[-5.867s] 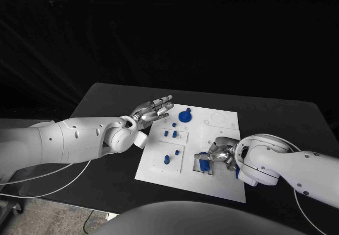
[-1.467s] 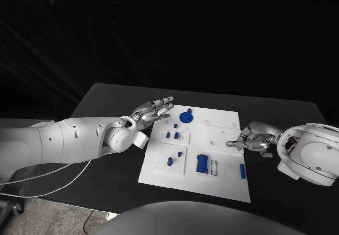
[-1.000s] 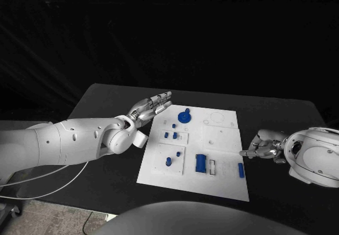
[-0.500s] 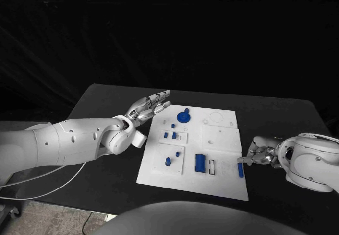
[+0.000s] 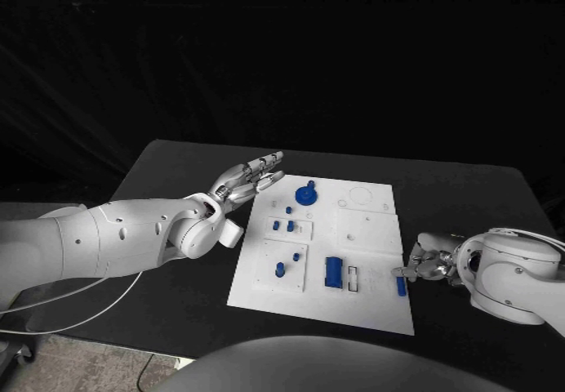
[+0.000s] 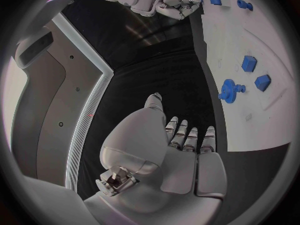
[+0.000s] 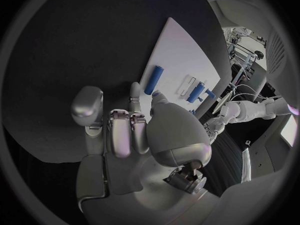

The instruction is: Assemble the parts on the task board

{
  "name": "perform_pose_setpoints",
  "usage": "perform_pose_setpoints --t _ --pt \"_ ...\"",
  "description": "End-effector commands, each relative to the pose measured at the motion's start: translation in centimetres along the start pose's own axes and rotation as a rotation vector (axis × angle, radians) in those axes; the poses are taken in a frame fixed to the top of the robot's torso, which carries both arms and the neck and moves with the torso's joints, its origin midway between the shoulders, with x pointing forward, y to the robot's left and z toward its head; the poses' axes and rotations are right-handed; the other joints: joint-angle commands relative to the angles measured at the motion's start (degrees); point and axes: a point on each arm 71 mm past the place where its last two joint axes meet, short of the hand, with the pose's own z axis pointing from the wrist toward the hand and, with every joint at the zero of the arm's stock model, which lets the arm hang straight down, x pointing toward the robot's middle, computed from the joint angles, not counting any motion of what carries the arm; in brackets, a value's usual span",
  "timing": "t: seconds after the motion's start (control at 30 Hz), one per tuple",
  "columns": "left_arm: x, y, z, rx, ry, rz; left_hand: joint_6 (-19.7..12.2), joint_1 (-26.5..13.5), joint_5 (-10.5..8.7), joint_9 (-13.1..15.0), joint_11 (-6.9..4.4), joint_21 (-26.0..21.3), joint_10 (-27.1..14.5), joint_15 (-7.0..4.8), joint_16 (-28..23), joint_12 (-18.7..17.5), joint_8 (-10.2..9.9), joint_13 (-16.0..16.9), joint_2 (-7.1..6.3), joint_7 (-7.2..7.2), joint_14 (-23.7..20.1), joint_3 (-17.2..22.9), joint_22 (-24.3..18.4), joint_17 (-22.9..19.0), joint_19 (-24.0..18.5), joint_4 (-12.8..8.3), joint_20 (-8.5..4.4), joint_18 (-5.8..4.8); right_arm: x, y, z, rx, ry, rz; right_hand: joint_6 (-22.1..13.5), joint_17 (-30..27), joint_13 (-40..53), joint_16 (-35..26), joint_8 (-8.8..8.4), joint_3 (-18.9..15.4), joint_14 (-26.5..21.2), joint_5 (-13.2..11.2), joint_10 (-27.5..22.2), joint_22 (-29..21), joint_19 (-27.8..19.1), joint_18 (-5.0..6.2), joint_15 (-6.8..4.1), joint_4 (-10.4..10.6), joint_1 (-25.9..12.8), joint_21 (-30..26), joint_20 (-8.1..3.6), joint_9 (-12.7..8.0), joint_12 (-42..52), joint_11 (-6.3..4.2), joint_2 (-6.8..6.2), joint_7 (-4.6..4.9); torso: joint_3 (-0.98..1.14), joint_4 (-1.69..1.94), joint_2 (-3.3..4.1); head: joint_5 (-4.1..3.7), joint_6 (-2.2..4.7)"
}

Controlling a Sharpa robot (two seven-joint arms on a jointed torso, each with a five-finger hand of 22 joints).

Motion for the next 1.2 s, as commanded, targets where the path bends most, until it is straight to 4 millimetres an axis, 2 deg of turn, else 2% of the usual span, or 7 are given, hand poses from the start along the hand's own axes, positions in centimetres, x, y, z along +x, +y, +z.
perform_pose_setpoints --t 0.03,0.17,0.43,0.67,0.83,1.03,1.2 --pt "0.2 0.0 0.0 0.006 0.021 -0.005 -0.24 0.75 0.34 0.02 0.87 -0.23 0.0 0.56 -0.26 0.22 0.07 0.01 -0.04 0.31 -0.04 0.38 0.08 -0.06 0.03 -0.12 0.59 0.47 0.3 0.0 0.2 0.011 0.003 -0.013 -0.2 3.31 15.07 0.19 -0.61 0.45 4.02 0.89 6.01 6.59 0.16 0.66 0.4 -0.62 0.67 -0.25 0.22 -0.35 0.0 0.45 -0.04 0.28 0.02 -0.02 0.02 0.07 0.01" --pt "0.3 0.1 0.0 0.0 0.027 -0.009 -0.24 0.94 0.43 0.03 1.59 -0.21 0.05 0.87 -0.26 0.44 0.07 0.03 -0.01 0.34 -0.04 0.46 0.13 -0.06 0.06 -0.13 0.83 0.49 0.8 0.0 0.5 0.013 0.016 -0.016 -0.59 3.08 15.07 0.06 -1.28 0.89 3.96 3.15 6.01 6.51 0.07 0.71 0.52 -1.19 1.5 -0.62 0.29 -0.89 0.0 0.6 -0.31 0.47 0.0 -0.03 0.01 -0.03 0.01" --pt "0.4 0.2 0.0 -0.011 0.037 -0.016 -0.23 1.25 0.6 0.03 2.6 -0.15 0.19 1.36 -0.17 0.91 0.08 0.08 0.04 0.44 0.17 0.61 0.23 0.02 0.12 -0.16 1.08 0.54 1.7 0.4 1.0 0.01 0.042 -0.02 -1.16 2.89 15.07 -0.04 -2.51 3.2 3.91 12.41 6.01 6.42 -0.06 0.79 0.57 -3.69 4.94 -1.14 0.38 -2.01 0.0 0.67 -1.29 0.57 0.0 -0.04 0.05 0.03 0.01" --pt "0.5 0.3 0.0 -0.021 0.043 -0.022 -0.13 1.5 0.74 0.05 3.36 -0.04 0.32 1.59 -0.05 1.34 0.1 0.12 0.19 0.78 0.44 0.8 0.44 0.12 0.27 -0.2 1.2 0.59 2.2 0.6 1.2 -0.001 0.057 0.007 -1.18 2.87 15.07 -0.05 -2.68 7.39 3.9 22.23 6.01 6.39 -0.13 0.85 0.36 -6.33 8.6 -1.39 0.24 -2.17 0.0 0.41 -1.74 0.27 0.02 -0.01 0.01 0.21 0.01" --pt "0.5 0.3 0.0 -0.028 0.044 -0.025 -0.05 1.99 1.03 0.06 3.87 0.0 0.41 1.72 0.0 1.65 0.11 0.15 0.29 1.11 0.56 1.1 0.49 0.16 0.31 -0.39 1.27 0.59 2.3 0.7 1.1 -0.015 0.058 0.051 -1.14 2.93 15.07 -0.02 -1.47 13.69 3.91 20.12 6.01 6.45 -0.07 0.8 0.19 -9.2 11.18 -1.24 0.02 -0.83 0.0 0.29 -2.55 0.19 -0.01 -0.07 0.01 0.28 0.01" --pt "0.5 0.4 0.1 -0.033 0.044 -0.029 0.16 2.32 1.25 0.09 3.9 0.02 0.41 1.76 0.02 1.74 0.16 0.15 0.27 1.58 0.61 1.28 0.51 0.18 0.34 -0.48 1.28 0.59 2.3 0.7 1.0 -0.019 0.056 0.101 -1.99 2.88 15.07 -0.03 1.15 21.3 3.9 19.77 6.01 6.44 -0.03 0.84 0.26 -10.36 8.17 -1.25 -0.04 2.12 0.0 0.08 -5.19 0.09 0.01 -0.04 0.0 0.36 0.01" --pt "0.5 0.4 0.1 -0.038 0.042 -0.033 0.32 2.51 1.41 0.11 3.9 0.04 0.39 1.77 0.04 1.79 0.19 0.15 0.27 1.96 0.67 1.39 0.55 0.19 0.37 -0.51 1.28 0.6 2.3 0.6 1.0 -0.014 0.055 0.135 -2.2 2.86 15.07 -0.04 2.41 23.62 3.91 19.42 6.01 6.43 -0.01 0.82 0.09 -10.7 6.62 -1.27 -0.06 3.51 0.0 0.02 -5.97 -0.09 0.01 -0.06 0.01 0.43 0.01"
